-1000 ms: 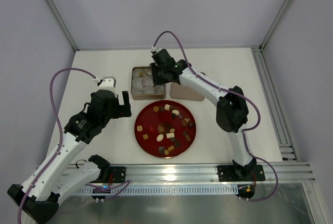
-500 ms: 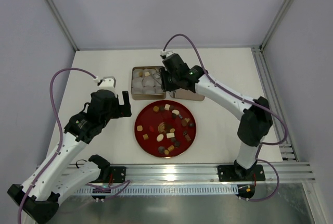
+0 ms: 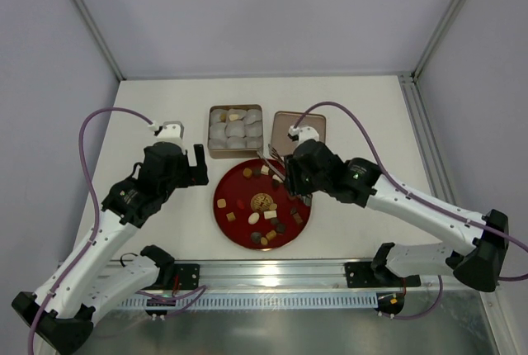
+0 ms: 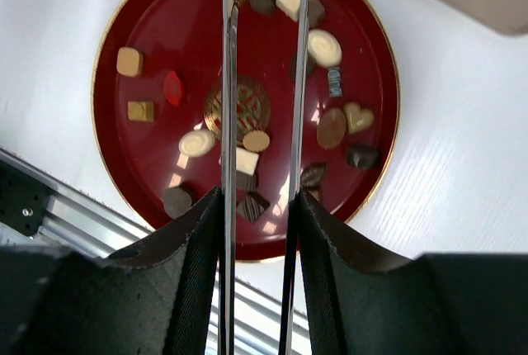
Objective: Pack the chocolate
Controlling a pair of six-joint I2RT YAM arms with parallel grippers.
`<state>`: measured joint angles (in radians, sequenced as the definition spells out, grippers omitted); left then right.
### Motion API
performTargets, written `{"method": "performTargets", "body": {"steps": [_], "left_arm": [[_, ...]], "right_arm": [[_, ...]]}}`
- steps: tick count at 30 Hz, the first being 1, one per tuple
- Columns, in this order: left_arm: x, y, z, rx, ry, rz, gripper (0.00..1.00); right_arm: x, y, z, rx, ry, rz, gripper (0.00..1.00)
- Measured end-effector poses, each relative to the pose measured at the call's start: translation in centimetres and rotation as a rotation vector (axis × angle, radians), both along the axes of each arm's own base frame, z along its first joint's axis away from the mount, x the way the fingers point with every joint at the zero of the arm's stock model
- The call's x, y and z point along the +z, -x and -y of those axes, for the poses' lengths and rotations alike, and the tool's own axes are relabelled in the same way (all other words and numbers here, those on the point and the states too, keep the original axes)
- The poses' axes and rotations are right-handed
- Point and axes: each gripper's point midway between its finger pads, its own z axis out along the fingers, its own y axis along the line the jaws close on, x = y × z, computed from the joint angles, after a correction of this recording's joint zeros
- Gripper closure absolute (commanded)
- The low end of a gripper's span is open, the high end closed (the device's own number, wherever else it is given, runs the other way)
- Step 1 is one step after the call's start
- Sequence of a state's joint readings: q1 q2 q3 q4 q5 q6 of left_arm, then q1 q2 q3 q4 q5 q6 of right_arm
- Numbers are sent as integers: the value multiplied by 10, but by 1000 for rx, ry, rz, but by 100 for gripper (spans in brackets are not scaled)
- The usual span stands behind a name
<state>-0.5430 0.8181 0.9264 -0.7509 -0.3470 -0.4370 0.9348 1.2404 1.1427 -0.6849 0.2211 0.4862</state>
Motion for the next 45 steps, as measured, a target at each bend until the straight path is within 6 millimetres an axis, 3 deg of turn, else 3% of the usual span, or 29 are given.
{"method": "performTargets", "body": {"steps": [5, 10, 18, 45], "left_arm": [[0, 0, 0, -1, 0, 0, 0], [0, 0, 0, -2, 1, 0, 0], [0, 0, 0, -2, 1, -1, 0], [0, 0, 0, -2, 0, -1, 0]], "right_arm": [[-25, 37, 19, -7, 32, -61, 58], [-45, 51, 27, -32, 43, -112, 58], [-64, 58, 34, -66, 61, -158, 59], [-76, 59, 24, -58, 54, -187, 59]]}}
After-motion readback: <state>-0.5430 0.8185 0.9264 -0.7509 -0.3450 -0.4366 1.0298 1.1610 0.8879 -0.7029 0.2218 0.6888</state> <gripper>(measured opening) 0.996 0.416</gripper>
